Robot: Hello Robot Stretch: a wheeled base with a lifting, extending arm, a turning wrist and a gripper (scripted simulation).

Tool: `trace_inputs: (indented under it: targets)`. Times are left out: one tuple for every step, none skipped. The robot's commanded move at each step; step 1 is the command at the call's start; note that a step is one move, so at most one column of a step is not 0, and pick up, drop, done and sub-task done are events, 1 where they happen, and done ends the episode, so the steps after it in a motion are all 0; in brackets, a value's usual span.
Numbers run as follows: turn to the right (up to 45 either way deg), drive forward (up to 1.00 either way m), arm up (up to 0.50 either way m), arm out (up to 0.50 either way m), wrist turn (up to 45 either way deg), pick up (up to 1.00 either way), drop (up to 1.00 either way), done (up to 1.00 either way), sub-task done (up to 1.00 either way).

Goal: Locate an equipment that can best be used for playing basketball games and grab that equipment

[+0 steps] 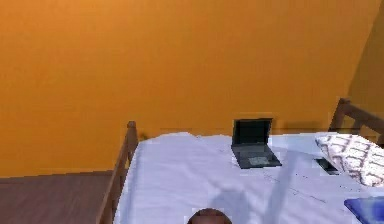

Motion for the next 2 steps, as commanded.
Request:
trace_inputs:
  targets:
    - [-45.0,0.0,0.0,0.0,0.0,0.0,0.0,0.0,0.0]
    - [-33.0,0.0,0.0,0.0,0.0,0.0,0.0,0.0,0.0]
